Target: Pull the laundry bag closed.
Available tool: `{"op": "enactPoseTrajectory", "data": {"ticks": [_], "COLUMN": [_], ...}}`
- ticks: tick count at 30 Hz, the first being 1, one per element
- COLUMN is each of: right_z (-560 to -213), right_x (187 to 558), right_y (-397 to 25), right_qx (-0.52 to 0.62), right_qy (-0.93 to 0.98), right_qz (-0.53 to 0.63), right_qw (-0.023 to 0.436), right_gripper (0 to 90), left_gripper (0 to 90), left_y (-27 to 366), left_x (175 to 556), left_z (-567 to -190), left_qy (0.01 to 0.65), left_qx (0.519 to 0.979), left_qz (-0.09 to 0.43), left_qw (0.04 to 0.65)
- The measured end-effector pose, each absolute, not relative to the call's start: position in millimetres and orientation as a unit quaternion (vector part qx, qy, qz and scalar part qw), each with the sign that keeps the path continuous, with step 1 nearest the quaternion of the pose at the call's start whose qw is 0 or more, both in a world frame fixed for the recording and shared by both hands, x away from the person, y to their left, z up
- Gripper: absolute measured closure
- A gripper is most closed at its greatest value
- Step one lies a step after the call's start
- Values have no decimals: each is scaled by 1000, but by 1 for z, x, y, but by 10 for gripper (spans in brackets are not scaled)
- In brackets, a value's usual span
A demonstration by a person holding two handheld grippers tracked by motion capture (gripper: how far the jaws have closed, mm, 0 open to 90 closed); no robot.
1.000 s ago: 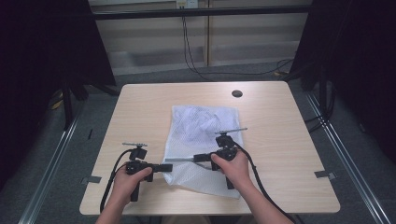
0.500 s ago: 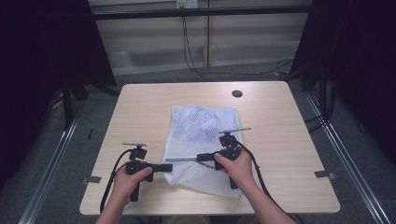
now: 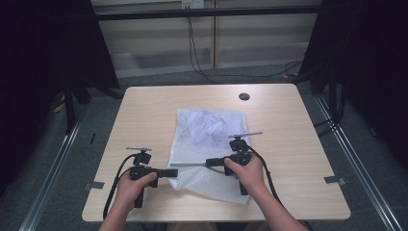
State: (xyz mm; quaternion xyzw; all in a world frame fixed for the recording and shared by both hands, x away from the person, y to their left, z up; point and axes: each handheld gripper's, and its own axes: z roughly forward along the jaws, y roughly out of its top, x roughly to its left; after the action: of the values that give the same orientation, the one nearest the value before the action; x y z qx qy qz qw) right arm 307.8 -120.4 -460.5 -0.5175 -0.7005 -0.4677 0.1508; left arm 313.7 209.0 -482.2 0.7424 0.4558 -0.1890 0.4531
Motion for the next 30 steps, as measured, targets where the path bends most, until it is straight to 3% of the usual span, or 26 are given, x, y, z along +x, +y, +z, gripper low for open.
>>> {"op": "enactPoseTrajectory", "data": {"ticks": [30], "right_z": [-461], "right_x": [305], "right_y": [-133], "right_qx": [-523], "right_qy": [-693], "right_qz": [-472], "right_qw": [155], "right_gripper": [877], "left_gripper": [883], "left_y": [210], "left_x": [314], "left_z": [-482], "left_qy": [455], "left_qx": [744], "left_qz": [-188], "left_qw": [451]}}
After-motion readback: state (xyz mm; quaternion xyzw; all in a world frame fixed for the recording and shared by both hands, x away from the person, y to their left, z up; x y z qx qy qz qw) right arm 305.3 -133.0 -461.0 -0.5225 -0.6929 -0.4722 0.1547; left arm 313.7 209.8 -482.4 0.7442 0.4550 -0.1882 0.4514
